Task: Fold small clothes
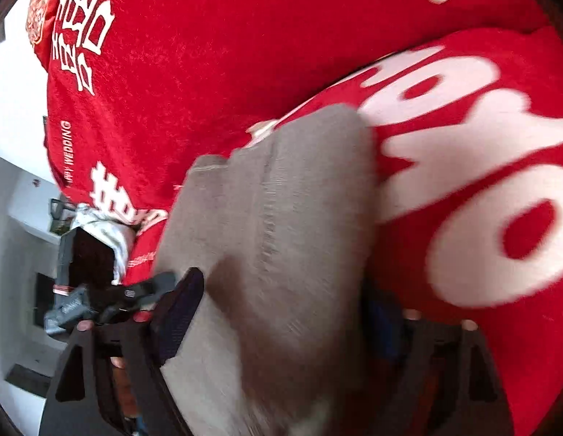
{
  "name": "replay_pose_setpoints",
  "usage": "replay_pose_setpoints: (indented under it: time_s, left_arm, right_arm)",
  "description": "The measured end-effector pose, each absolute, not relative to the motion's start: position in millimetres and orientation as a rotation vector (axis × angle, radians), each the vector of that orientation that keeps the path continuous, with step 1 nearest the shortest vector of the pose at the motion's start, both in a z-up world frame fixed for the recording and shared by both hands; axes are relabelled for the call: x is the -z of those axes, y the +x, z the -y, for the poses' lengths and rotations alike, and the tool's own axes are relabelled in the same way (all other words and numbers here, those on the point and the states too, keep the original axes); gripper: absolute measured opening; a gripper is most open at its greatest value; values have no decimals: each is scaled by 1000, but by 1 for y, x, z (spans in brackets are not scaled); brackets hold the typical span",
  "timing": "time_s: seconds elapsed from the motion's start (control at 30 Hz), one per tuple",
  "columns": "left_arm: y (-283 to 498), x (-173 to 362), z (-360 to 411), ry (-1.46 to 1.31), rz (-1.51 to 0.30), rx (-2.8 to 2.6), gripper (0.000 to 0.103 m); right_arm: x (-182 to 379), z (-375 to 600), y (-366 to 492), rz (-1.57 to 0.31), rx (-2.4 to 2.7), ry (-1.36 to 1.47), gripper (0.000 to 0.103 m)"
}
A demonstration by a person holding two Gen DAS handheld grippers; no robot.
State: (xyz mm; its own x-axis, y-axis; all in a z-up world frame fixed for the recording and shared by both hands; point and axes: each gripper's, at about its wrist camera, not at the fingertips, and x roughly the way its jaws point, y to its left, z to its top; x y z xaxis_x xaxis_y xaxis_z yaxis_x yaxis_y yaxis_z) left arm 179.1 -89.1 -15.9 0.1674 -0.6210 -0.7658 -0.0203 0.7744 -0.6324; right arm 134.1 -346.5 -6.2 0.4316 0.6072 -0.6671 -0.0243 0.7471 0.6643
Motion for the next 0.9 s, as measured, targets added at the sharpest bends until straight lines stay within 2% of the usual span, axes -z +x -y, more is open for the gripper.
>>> replay_pose_setpoints:
  time_s: [0.03,0.13,0.33,0.9]
  left_arm:
    - [181,14,95,-537,-1344,453,64]
    - [174,2,106,-435,-1286,445,53]
    - [152,-20,116,-338,-1217,432,47]
    - [93,-47,90,-273,-1152,416,47]
  right_arm:
    - [8,338,137,-1084,-428,604,51]
    - [4,326,136,-1078,-416,557,46]
    - [-13,314,116,-1036,-377,481,44]
    - [-36,284,67,-1035,-345,396,44]
